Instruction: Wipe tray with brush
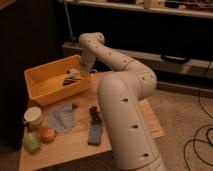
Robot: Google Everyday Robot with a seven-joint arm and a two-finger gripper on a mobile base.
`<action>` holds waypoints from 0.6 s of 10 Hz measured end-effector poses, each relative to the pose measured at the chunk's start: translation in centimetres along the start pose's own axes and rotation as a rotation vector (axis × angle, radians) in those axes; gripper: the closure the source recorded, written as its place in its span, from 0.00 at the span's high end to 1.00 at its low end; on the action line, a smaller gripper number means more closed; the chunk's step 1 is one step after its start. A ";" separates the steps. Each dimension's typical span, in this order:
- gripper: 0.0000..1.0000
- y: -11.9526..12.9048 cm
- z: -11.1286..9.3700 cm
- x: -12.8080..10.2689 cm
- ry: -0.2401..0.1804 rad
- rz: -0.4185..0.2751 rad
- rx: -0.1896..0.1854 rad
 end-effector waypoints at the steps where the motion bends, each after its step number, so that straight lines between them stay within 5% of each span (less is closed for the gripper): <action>1: 0.00 -0.2 0.3 -2.0 -0.015 -0.006 0.002; 6: 0.00 2.1 0.4 -8.1 -0.114 -0.077 -0.016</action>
